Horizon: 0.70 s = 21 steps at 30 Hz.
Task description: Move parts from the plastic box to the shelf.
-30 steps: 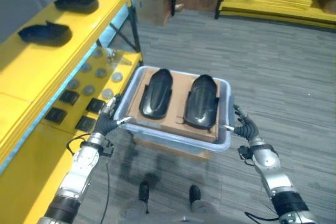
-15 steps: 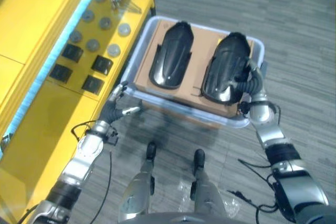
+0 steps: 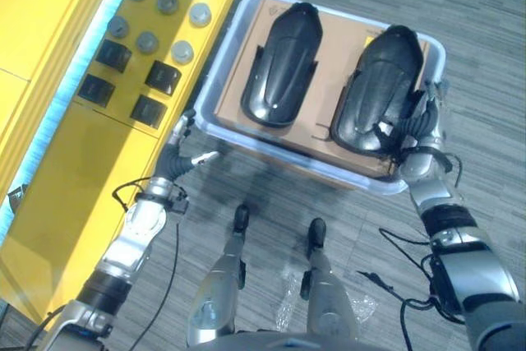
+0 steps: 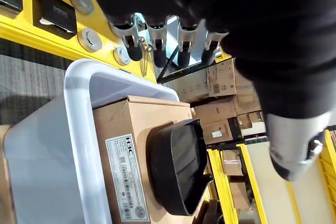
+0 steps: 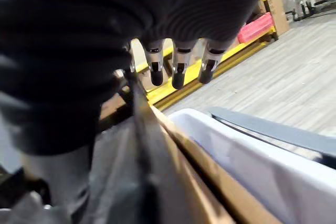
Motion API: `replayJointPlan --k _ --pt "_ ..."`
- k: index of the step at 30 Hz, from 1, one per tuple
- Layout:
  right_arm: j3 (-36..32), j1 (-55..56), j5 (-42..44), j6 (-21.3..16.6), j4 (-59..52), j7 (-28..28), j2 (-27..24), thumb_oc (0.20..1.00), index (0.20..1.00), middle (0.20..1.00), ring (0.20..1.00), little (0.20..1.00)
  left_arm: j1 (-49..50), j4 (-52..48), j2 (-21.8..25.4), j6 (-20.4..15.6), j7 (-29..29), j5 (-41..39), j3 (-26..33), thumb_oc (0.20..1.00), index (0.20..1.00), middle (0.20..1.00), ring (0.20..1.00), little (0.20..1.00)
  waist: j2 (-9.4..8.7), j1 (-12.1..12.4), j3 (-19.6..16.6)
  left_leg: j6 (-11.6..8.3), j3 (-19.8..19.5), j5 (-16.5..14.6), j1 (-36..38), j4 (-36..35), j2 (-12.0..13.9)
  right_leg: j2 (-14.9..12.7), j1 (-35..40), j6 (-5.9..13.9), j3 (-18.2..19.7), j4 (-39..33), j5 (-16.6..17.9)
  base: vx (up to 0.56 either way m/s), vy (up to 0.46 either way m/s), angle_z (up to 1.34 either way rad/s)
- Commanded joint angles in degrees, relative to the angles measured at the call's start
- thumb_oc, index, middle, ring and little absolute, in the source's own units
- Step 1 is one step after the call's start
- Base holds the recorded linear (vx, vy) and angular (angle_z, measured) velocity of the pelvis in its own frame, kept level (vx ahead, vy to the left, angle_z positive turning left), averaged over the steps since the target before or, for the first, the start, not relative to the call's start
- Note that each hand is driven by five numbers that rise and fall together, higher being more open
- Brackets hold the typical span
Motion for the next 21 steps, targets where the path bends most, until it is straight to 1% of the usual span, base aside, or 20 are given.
replayJointPlan --k 1,4,5,6,11,14,17,18,19,20,21 --pt "4.9 -5.3 4.8 -1.1 3.4 2.1 -3.0 1.0 1.0 1.0 1.0 1.0 -1.9 -1.1 1.3 -3.9 1.1 -2.4 0.0 1.0 1.0 1.0 1.0 1.0 -1.9 1.1 -0.5 -0.89 2.3 -9.1 2.7 -0.4 0.0 -1.5 0.8 0.68 2.4 0.0 -6.0 0.0 0.0 0.0" --pt "7.6 -8.6 7.6 -0.9 9.4 4.3 -2.2 1.0 1.0 1.0 1.0 1.0 -2.4 -0.9 1.4 -3.5 1.2 -2.4 -0.1 1.0 1.0 1.0 1.0 1.0 -1.94 1.3 -0.1 -1.09 2.5 -8.6 2.4 -0.4 0.1 -1.4 0.4 0.69 2.4 0.0 -5.8 0.0 0.0 0.0" --pt "8.0 -9.1 8.3 -0.8 10.9 5.1 -1.8 0.551 0.551 0.551 0.551 0.551 -2.5 -0.8 1.4 -3.4 1.2 -2.4 -0.2 1.0 1.0 1.0 1.0 1.0 -1.98 1.3 0.0 -1.13 2.4 -8.6 2.3 -0.4 0.1 -1.4 0.4 0.69 2.5 0.0 -5.8 0.0 0.0 0.0" --pt "8.5 -9.6 8.8 -0.6 11.9 5.8 -1.3 0.2 0.2 0.2 0.2 0.2 -2.5 -0.7 1.4 -3.2 1.2 -2.3 -0.1 1.0 1.0 1.0 1.0 1.0 -2.05 1.3 0.1 -1.19 2.5 -8.5 2.3 -0.4 0.2 -1.3 0.4 0.7 2.4 0.0 -5.8 0.0 0.0 0.0" --pt "9.1 -9.5 11.5 -0.5 14.2 8.3 0.6 0.2 0.2 0.2 0.2 0.2 -1.9 -0.7 1.4 -2.8 1.2 -2.0 1.1 1.0 1.0 1.0 1.0 1.0 -2.59 1.0 0.1 -1.26 2.4 -8.4 2.5 -0.4 0.3 -1.1 0.7 0.64 2.4 0.0 -6.0 0.0 0.0 0.0" --pt "7.8 -5.7 13.8 -1.4 10.2 9.0 1.2 0.2 0.2 0.2 0.2 0.2 -1.2 -0.7 1.4 -2.3 1.2 -1.5 2.8 1.0 1.0 1.0 1.0 1.0 -3.27 0.5 -0.4 -1.19 2.4 -8.7 3.4 -0.4 0.5 -1.1 1.4 0.69 2.4 0.0 -6.3 0.0 -0.004 0.01" --pt "5.9 -0.2 12.0 -1.5 3.4 8.8 0.6 0.2 0.2 0.2 0.2 0.2 -0.7 -0.9 1.5 -2.1 1.0 -0.4 4.0 1.0 1.0 1.0 1.0 1.0 -3.97 0.1 -1.2 -1.06 2.6 -9.3 4.6 -0.4 0.6 -1.2 2.5 0.7 2.2 0.0 -6.6 0.0 0.0 0.0" --pt "4.8 2.3 10.5 -1.6 -0.9 8.7 -0.1 0.2 0.2 0.2 0.2 0.2 -0.6 -1.0 1.5 -2.1 0.8 0.1 4.4 1.0 1.0 1.0 1.0 1.0 -4.27 -0.2 -1.6 -1.01 2.7 -9.6 5.2 -0.4 0.6 -1.2 3.1 0.74 2.2 0.0 -6.8 0.0 0.0 0.0" --pt "4.7 2.5 10.5 -1.5 -1.0 8.7 -0.2 0.2 0.2 0.2 0.2 0.2 -0.6 -1.0 1.5 -2.1 0.8 0.1 4.4 1.0 1.0 1.0 1.0 1.0 -4.28 -0.2 -1.6 -1.01 2.7 -9.6 5.2 -0.4 0.6 -1.2 3.1 0.74 2.2 0.0 -6.8 0.03 -0.034 0.01" --pt "2.2 7.4 7.7 -1.9 -6.8 8.2 -1.2 0.2 0.2 0.2 0.2 0.2 -0.2 -0.9 1.2 -2.1 0.2 0.8 5.3 1.0 1.0 1.0 1.0 1.0 -4.93 -0.8 -2.6 -0.92 2.8 -10.1 6.3 -0.4 0.9 -1.3 4.3 0.72 1.9 0.0 -7.1 0.03 -0.042 0.01" --pt "0.1 10.5 5.9 -2.0 -10.1 8.1 -2.0 0.2 0.2 0.2 0.2 0.2 0.3 -1.0 1.4 -2.2 -0.2 1.1 5.5 1.0 1.0 1.0 1.0 1.0 -5.31 -0.8 -3.2 -0.92 2.8 -10.4 7.3 -0.4 1.0 -1.3 5.4 0.8 1.7 0.0 -7.5 0.04 -0.055 0.03"
